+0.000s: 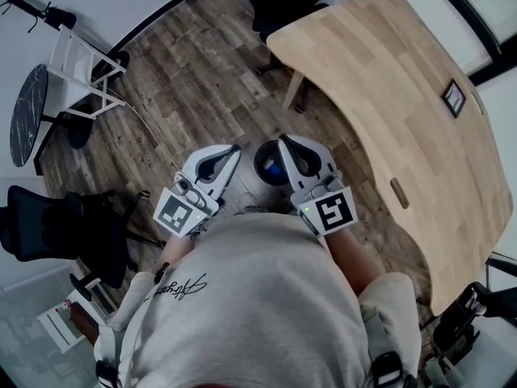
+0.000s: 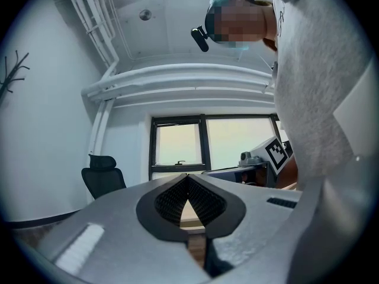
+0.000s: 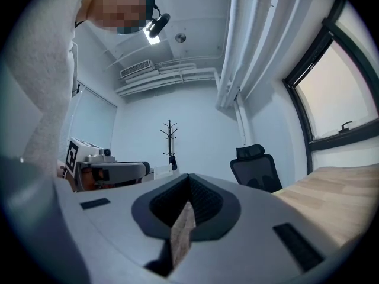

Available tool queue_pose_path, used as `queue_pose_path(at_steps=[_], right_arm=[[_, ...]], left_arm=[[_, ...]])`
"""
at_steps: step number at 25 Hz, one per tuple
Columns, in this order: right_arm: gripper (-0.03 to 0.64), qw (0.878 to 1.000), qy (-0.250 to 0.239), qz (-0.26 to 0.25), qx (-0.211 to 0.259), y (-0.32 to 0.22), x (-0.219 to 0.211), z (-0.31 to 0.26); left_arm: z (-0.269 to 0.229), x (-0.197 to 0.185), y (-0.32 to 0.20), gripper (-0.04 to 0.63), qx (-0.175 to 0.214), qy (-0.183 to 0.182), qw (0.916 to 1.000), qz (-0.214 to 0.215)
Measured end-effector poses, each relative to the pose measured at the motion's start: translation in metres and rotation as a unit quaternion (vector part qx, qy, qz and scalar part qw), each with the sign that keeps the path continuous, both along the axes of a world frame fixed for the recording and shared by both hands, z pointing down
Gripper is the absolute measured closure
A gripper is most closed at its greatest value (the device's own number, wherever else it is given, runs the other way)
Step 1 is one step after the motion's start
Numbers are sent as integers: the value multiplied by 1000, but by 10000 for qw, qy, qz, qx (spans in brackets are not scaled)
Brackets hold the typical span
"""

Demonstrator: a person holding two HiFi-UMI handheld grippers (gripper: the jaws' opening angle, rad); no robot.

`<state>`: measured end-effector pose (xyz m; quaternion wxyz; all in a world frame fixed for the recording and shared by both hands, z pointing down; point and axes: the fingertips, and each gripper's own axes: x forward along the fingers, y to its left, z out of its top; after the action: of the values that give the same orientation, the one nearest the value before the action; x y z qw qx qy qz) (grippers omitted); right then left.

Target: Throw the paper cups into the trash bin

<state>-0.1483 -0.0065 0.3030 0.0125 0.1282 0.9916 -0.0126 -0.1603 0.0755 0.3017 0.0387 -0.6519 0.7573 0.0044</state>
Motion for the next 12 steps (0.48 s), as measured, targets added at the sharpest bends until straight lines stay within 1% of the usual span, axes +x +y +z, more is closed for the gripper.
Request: queue_pose_path(at_steps=[4, 8, 12], right_arm=[[607, 9998, 53, -4, -168, -1, -1, 4], [606, 9999, 46, -15, -147, -2, -2, 4], [606, 9999, 51, -10, -119, -3, -4, 4]], left_arm=[[-2, 0, -1, 592, 106, 13, 9999, 44], [0, -3, -1, 592, 6, 72, 10000, -38], [-3, -4, -1, 592, 114, -42, 9999, 31]])
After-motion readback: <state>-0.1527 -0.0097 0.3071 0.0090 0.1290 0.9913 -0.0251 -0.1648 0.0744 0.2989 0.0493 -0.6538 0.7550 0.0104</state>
